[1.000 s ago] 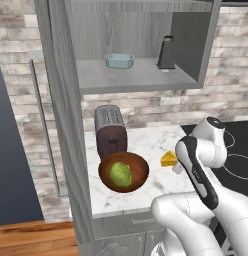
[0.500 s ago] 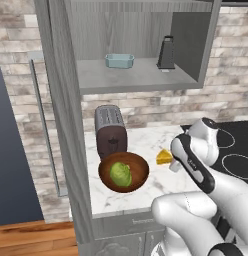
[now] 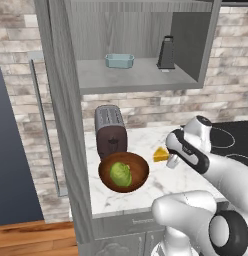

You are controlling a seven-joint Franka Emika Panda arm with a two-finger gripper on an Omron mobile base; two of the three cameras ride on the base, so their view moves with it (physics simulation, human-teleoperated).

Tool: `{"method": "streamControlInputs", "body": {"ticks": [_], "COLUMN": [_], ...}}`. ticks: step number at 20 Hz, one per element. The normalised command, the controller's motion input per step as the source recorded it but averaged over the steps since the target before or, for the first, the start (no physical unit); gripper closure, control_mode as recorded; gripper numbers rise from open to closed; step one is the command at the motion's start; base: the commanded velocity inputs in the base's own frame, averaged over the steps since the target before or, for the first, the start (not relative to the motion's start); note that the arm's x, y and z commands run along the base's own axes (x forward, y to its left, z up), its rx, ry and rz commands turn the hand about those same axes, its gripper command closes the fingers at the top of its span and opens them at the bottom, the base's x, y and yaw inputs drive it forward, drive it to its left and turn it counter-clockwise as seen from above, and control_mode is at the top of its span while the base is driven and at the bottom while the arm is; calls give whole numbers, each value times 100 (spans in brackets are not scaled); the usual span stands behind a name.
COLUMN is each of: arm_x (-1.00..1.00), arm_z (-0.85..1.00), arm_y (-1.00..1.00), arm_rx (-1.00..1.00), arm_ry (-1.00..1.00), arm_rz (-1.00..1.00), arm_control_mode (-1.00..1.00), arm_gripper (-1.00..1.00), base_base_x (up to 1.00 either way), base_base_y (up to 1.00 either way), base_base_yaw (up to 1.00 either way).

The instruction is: Pick the cheese from the fridge and the cheese grater from the cabinet and place them next to the salad bowl.

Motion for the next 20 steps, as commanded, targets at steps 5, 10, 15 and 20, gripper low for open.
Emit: {"method": "streamControlInputs", "body": {"ticks": [5,10,15,20], "arm_x": [27,28,28,28], "arm_z": [-32,-31,-28,-26], "arm_y": [0,0,0,0], "arm_rx": [0,0,0,0], "arm_ry": [0,0,0,0], "arm_rz": [5,4,4,4], "arm_control_mode": [-100,-100,-100,-100], "arm_gripper": [100,100,100,100], "base_base_x": [0,0,0,0], "base_base_y": [0,0,0,0], "base_base_yaw": [0,0,0,0]}}
